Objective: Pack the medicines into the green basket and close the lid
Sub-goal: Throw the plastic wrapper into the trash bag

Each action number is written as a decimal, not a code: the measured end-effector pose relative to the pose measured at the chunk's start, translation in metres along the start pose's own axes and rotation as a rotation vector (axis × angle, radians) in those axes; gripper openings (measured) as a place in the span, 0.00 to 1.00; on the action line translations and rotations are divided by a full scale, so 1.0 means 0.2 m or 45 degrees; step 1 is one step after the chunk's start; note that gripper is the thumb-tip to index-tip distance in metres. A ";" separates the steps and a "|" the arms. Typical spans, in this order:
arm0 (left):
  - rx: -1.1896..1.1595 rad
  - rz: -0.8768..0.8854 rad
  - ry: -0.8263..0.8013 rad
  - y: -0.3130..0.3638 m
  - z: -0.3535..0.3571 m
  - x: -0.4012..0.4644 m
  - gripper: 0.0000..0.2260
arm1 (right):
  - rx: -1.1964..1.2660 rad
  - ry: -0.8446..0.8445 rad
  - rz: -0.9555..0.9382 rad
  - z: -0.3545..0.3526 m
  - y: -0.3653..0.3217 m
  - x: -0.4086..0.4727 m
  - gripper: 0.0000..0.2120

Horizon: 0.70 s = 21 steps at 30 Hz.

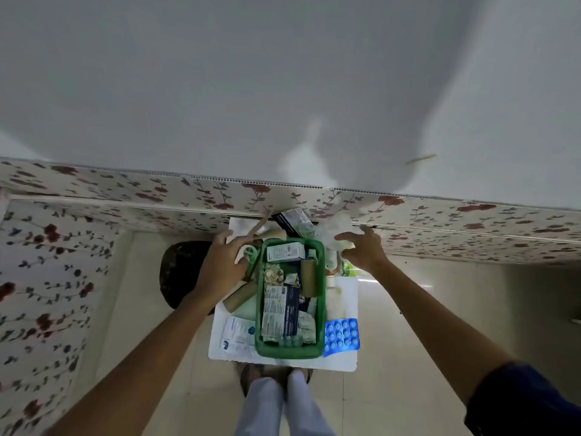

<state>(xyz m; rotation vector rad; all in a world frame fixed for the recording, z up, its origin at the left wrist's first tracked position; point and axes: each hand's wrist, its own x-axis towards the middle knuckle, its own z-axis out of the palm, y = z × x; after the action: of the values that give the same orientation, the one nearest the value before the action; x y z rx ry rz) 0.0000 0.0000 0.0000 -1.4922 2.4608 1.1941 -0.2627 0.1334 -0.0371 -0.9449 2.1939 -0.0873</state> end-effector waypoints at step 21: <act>-0.467 -0.130 0.720 -0.17 -0.04 0.14 0.11 | 1.047 0.607 -0.183 0.02 -0.50 -0.45 0.08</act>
<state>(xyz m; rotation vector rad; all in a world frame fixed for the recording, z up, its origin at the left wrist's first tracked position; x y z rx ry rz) 0.0142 -0.0339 -0.0260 -2.3034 2.5176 1.4210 -0.1571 0.1207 0.0471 -0.6248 2.1594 -1.2857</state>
